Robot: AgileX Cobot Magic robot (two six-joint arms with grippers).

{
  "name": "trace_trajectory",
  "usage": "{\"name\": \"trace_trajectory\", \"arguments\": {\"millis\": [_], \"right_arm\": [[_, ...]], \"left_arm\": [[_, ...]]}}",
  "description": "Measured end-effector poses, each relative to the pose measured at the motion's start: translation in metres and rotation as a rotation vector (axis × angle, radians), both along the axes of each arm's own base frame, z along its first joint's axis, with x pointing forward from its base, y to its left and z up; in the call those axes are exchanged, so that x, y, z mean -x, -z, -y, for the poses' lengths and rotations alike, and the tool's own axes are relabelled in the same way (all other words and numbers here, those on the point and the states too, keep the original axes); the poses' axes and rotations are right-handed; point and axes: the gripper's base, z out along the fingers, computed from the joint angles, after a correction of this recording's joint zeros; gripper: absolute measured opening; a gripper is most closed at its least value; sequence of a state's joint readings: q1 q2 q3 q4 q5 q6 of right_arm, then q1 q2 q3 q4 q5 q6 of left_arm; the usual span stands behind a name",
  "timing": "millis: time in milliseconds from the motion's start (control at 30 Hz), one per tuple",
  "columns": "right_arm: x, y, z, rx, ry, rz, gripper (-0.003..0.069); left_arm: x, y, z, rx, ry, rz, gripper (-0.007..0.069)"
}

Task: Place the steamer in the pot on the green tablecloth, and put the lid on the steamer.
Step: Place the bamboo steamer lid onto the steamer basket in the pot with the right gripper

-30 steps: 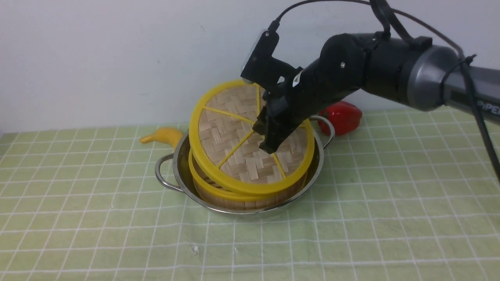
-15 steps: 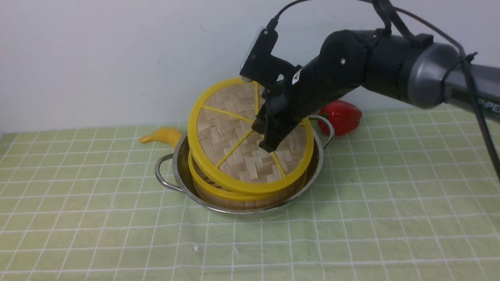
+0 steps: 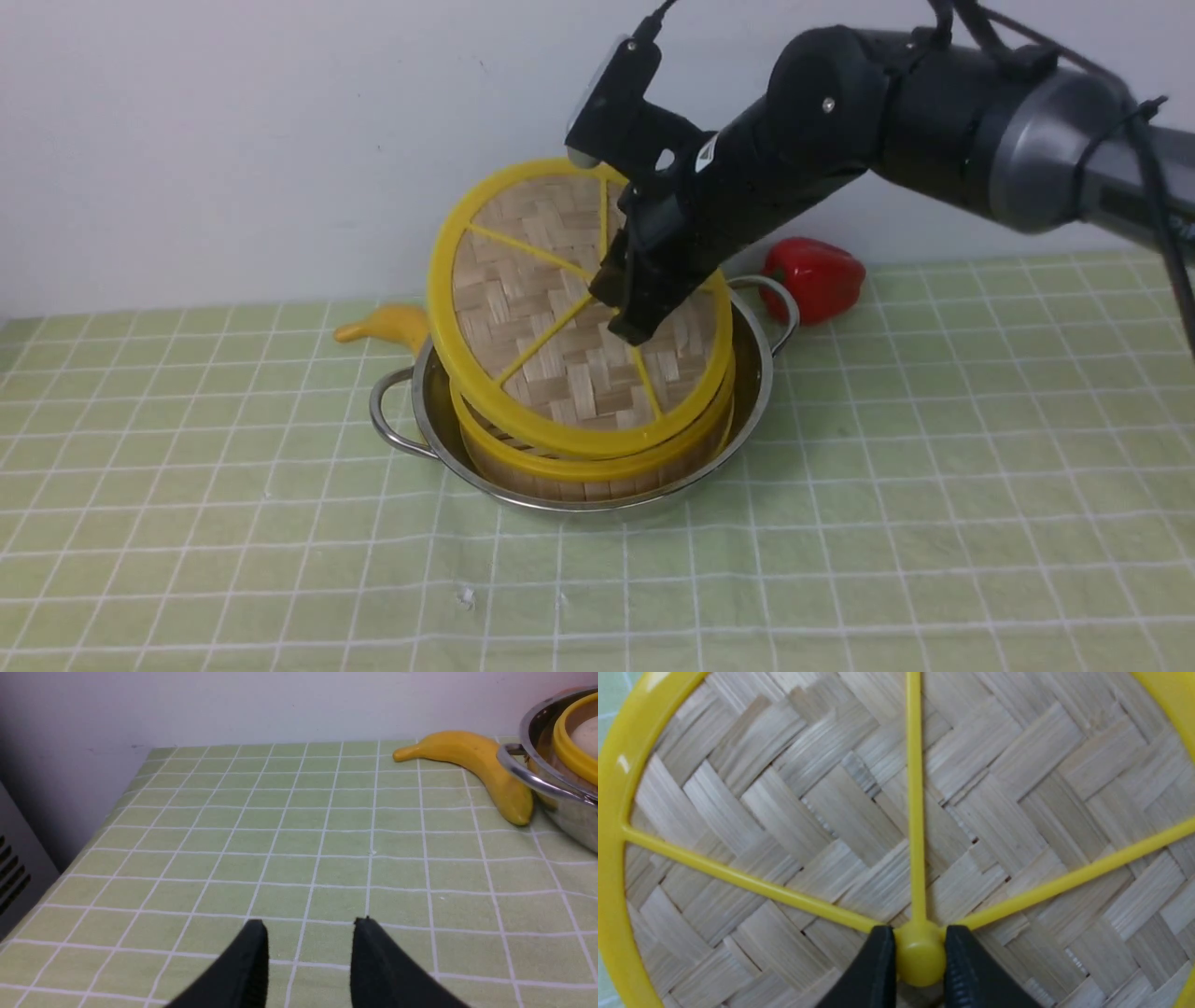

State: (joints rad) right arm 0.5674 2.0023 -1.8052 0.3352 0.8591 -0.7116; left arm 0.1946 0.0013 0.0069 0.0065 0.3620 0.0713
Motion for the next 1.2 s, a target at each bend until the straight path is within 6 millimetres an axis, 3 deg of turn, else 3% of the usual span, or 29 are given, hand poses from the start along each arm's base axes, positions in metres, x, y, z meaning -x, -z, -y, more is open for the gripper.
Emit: {"name": "trace_trajectory", "arguments": {"millis": [167,467,1033,1200], "right_arm": [[0.009,-0.013,0.003,0.035,-0.013,0.016,0.0146],[-0.009,0.021,-0.003,0.089,0.004,0.033,0.0146],[-0.01,0.02,-0.005,0.064,0.011,0.046,0.0146],[-0.004,0.007,-0.002,0.052,0.006,0.039,0.0146]], "left_arm": [[0.0,0.0,0.0,0.0,0.0,0.0,0.0243],[0.0,0.0,0.0,0.0,0.0,0.0,0.0243],[0.0,0.0,0.0,0.0,0.0,0.0,0.0243],[0.0,0.0,0.0,0.0,0.0,0.0,0.0243]]}}
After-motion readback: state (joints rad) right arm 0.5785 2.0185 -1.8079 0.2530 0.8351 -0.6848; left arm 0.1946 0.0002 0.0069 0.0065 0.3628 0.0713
